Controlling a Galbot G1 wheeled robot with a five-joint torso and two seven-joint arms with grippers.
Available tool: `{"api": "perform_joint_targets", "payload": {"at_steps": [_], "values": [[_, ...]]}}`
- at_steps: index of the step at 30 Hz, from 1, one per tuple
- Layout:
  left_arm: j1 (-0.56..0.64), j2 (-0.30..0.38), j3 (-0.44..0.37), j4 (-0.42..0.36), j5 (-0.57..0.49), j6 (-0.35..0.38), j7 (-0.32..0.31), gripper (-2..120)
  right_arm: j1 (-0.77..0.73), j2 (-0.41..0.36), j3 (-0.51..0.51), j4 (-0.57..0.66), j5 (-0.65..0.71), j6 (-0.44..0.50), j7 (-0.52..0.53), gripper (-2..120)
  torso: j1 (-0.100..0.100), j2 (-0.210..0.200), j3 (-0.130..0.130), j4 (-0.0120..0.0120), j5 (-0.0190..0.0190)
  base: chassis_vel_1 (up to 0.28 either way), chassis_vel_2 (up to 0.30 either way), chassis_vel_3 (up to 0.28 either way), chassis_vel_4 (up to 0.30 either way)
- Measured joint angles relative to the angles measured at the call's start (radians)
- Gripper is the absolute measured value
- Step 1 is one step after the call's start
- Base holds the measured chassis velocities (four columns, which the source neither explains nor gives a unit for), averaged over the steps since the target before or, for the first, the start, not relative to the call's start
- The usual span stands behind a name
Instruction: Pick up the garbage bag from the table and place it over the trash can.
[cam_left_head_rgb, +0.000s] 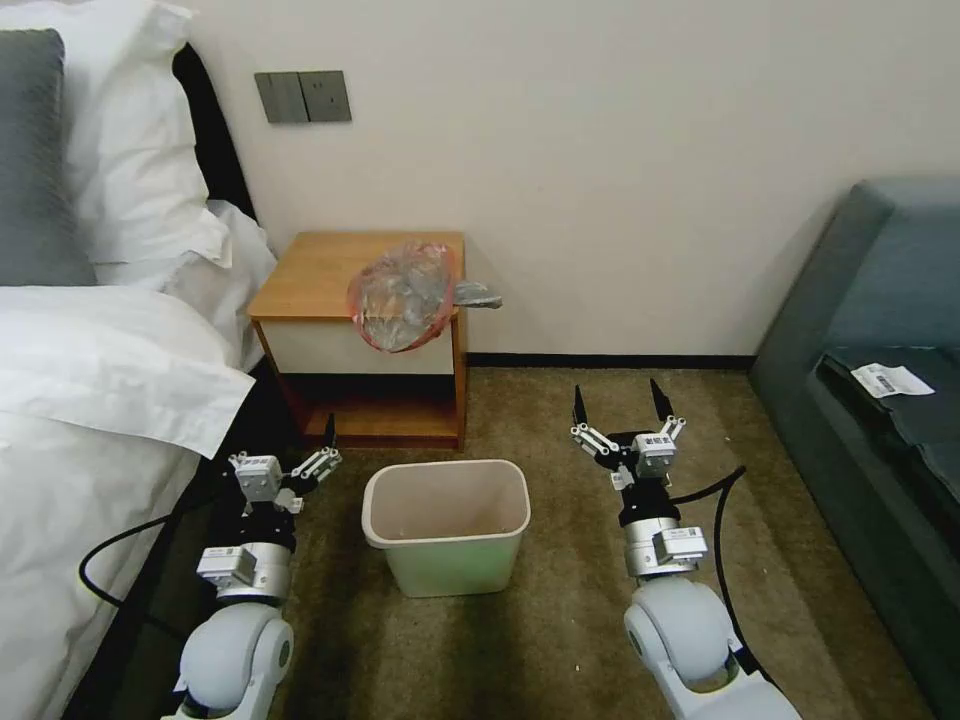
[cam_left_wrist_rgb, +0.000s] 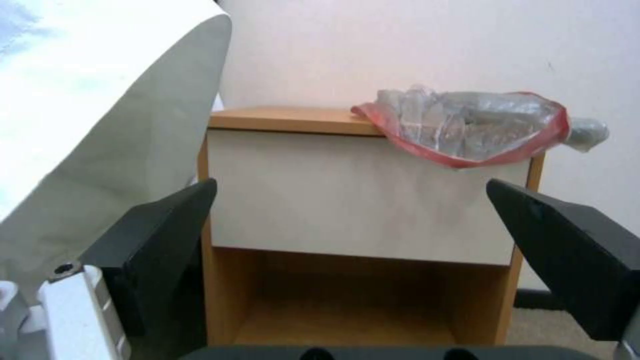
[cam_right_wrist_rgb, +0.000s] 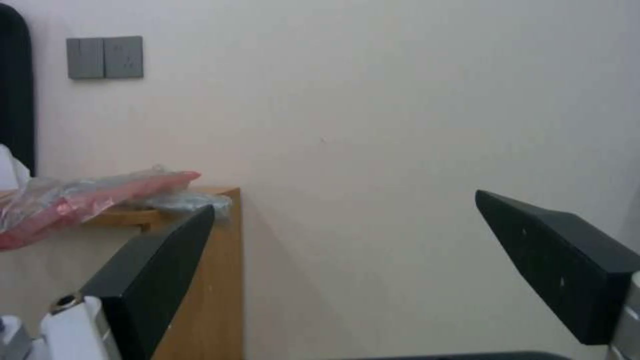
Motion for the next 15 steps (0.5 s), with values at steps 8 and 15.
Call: {"api": "perform_joint_targets", "payload": {"at_steps": [8,15], "values": [[0.000,0.000,0.000,0.000,0.000,0.000,0.000,100,0.000,0.000,0.000,0.000,0.000,0.000,0.000,100,0.000,0.000,0.000,0.0000,0.0000,0.000,0.000,0.000,0.000],[0.000,0.000,0.000,0.000,0.000,0.000,0.000,100,0.000,0.000,0.000,0.000,0.000,0.000,0.000,100,0.000,0.000,0.000,0.0000,0.0000,0.000,0.000,0.000,0.000]]}}
